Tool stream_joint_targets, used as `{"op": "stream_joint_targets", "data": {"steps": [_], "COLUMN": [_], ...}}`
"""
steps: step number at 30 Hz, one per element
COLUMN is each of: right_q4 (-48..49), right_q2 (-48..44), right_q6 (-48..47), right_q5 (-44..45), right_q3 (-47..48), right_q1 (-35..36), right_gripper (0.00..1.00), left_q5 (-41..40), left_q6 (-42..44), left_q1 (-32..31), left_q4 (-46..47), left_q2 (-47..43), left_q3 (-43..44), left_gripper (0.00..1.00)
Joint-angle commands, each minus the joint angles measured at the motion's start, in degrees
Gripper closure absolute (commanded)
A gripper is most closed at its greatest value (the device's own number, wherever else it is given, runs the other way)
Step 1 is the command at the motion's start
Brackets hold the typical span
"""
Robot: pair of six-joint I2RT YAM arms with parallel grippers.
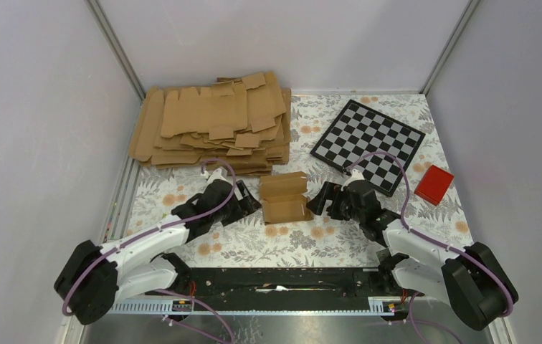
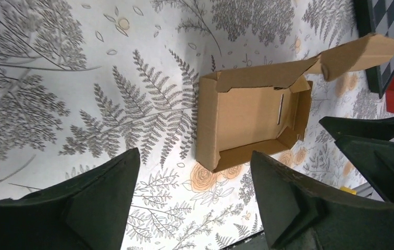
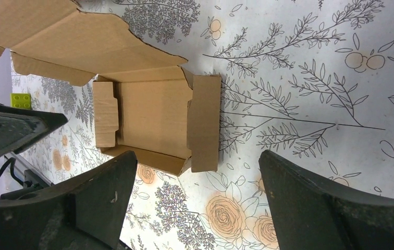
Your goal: Fold the paper box
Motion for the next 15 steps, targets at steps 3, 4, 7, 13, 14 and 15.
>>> {"op": "stream_joint_targets", "data": {"steps": [3, 4, 7, 13, 14, 15], "right_q4": [1.17, 1.18, 1.21, 1.30, 0.90, 0.49], "right_q2": [-1.56, -1.53, -1.79, -2.40, -2.69, -3.05], "right_q6": [-1.91, -2.10, -2.59, -3.31, -3.46, -3.60], "right_q5": [0.14, 0.30, 0.73, 1.23, 1.55, 1.83], "right_q3": [-0.10, -0.04, 0.23, 1.22, 1.36, 1.46], "right_q1": [-0.11, -0.17, -0.11, -0.16, -0.13, -0.11], "right_gripper": [0.05, 0.05, 0.03, 0.01, 0.00, 0.00], "left_q5": [3.54, 2.99, 1.57, 0.61, 0.87, 0.83], "left_q6": [-5.81, -6.03, -5.74, -5.77, -5.40, -5.11], "left_q1": [-3.87, -4.61, -6.21, -7.36, -7.44, -7.61], "left_q4": [4.83, 5.13, 4.57, 1.79, 1.97, 1.96], "left_q2": [5.84, 6.26, 7.72, 10.34, 10.49, 10.48], "left_q3": [4.28, 4.55, 5.72, 7.57, 7.66, 7.70], "left_gripper": [0.13, 0.13, 0.17, 0.13, 0.11, 0.11]}}
